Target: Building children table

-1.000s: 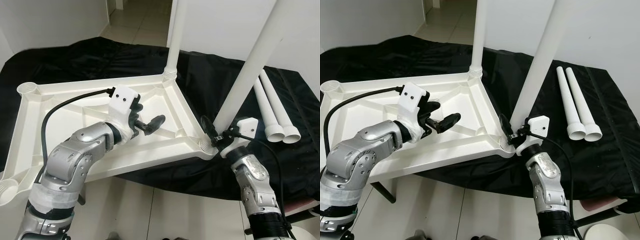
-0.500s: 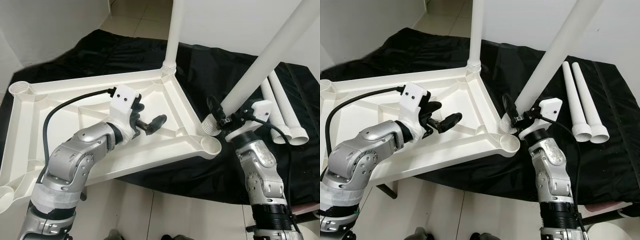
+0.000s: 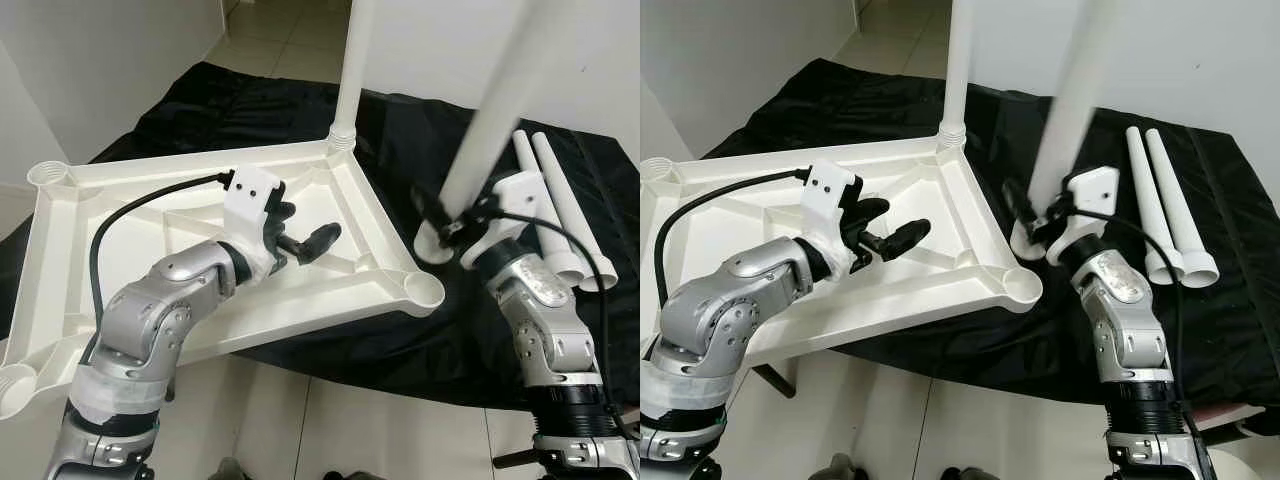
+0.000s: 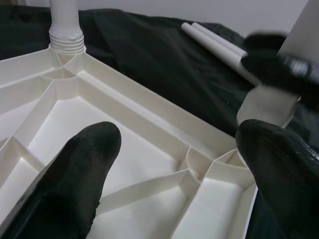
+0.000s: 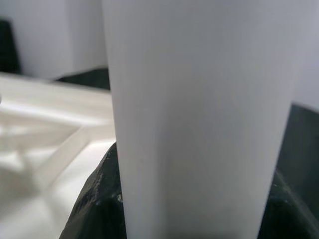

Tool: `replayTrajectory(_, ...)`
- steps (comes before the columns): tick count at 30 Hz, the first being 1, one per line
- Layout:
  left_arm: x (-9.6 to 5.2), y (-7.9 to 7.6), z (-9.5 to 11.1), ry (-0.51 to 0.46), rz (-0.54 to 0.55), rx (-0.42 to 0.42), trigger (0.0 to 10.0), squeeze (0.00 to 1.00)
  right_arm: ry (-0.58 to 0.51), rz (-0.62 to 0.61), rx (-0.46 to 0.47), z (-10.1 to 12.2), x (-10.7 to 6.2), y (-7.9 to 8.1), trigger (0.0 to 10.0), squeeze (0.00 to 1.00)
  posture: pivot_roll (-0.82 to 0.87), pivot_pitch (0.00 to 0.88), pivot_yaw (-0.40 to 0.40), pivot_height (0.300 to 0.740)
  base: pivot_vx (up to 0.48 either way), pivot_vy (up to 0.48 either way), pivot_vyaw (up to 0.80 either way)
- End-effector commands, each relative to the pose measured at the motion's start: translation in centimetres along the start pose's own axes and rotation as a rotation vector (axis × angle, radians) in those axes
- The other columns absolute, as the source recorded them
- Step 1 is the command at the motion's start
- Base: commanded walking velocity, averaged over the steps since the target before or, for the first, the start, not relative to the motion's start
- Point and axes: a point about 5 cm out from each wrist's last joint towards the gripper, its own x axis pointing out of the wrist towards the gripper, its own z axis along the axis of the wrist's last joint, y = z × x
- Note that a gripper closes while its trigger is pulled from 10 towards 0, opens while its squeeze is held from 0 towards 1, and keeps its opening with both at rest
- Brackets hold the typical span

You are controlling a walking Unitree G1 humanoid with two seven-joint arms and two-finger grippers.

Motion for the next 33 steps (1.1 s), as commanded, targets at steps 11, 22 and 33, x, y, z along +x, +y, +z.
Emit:
replayTrajectory(11, 0.3, -2.0, 2.5, -0.121, -0.252, -0.077, 10.0, 1.00, 0.074, 0.154, 0.049, -0.3, -0.2, 0.3, 10.0, 0.00, 0.07, 0.053, -0.082, 0.740, 0.000, 0.000, 0.00)
replayTrajectory(22, 0.4, -4.8, 5.3, -0.249, -0.687, -0.113, 10.0, 0.00, 0.157, 0.418, 0.120, -0.9, -0.2, 1.5, 10.0, 0.00, 0.07, 0.037, -0.100, 0.740, 0.000, 0.000, 0.00)
replayTrajectory(33, 1.3, -5.8, 5.7, -0.229, -0.807, -0.108, 10.0, 0.00, 0.177, 0.612, 0.138, -0.4, -0.4, 3.0, 10.0, 0.00, 0.06, 0.029, -0.091, 0.740, 0.000, 0.000, 0.00)
